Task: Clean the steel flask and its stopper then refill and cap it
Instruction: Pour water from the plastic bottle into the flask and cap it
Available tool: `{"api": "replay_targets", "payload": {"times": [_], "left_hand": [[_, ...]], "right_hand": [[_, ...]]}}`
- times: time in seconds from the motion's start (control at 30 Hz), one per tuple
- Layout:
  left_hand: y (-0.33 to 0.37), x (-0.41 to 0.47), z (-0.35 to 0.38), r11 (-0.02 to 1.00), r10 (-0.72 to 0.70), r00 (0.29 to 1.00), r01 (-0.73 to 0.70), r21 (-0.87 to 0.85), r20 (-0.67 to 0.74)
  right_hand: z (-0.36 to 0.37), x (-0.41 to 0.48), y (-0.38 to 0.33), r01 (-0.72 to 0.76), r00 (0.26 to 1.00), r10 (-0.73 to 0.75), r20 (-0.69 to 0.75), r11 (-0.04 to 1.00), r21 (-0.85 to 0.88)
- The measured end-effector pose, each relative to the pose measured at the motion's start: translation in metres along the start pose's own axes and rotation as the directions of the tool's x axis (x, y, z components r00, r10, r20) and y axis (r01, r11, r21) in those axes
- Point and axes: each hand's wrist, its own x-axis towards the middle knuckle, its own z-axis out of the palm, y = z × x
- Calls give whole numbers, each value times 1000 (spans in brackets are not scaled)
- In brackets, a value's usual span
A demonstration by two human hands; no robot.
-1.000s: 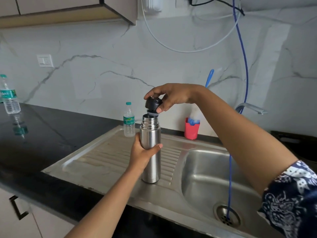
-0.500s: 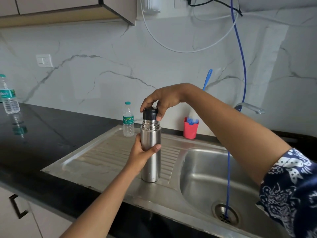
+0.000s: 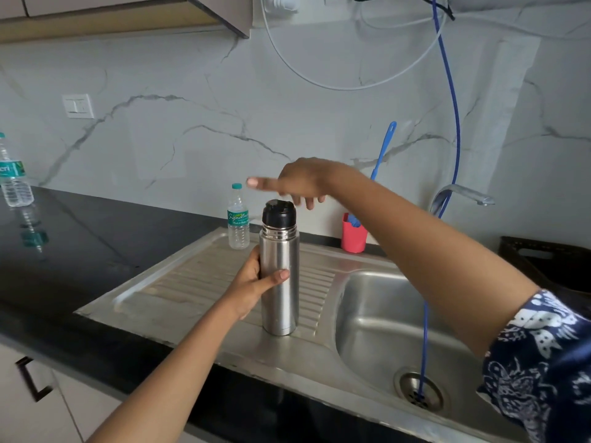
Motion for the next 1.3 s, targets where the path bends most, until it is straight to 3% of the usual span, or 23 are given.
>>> {"api": "replay_targets", "payload": {"times": [0.03,0.1,0.17,0.27,0.37,0.47,0.53,0.63,0.7,0.77,0.93,1.03,1.17,1.23,1.3], "left_hand": [[0,1,-1,1000,-6,1000,6,6,5],[1,3,-2,1000,-18,1000,18,15,12],[3,5,-2,999,-31,999,31,30,22],[3,5,-3,999,-40,999,39,26,18],[1,2,-1,999,-16,1000,16,37,-13],[0,1,0,998,4,999,-1,57,-38],[0,1,-1,998,3,999,0,63,-33],[1,3,-3,998,-12,1000,13,68,-9],[2,5,-3,997,-16,1000,16,72,1],[2,7,-2,998,-18,1000,18,66,4],[1,5,0,999,-7,1000,8,42,-8],[0,4,1,1000,-4,1000,5,29,-21],[-3,5,4,1000,6,999,-5,20,-45],[-2,6,3,1000,-3,999,4,18,-39],[0,8,0,1000,-12,1000,12,28,-18]], "right_hand": [[-8,-3,9,58,994,-71,83,987,152],[-15,-6,24,210,938,-272,213,938,274],[-10,-2,29,299,904,-350,245,928,221],[-5,6,17,330,924,-350,154,933,144],[-4,7,1,251,958,-256,129,966,54],[12,10,-15,6,996,-33,-80,951,-311],[18,13,-22,-100,983,35,-180,925,-366],[1,10,-10,-28,997,29,-76,999,21],[-10,5,9,144,974,-174,145,969,199],[-11,2,26,250,910,-313,271,937,243],[0,12,24,257,945,-304,120,918,301],[-1,15,15,214,963,-242,115,953,213],[2,14,6,176,984,-174,42,983,-52],[11,10,9,241,963,-264,-46,928,-285],[21,8,18,340,913,-402,-71,845,-414]]}}
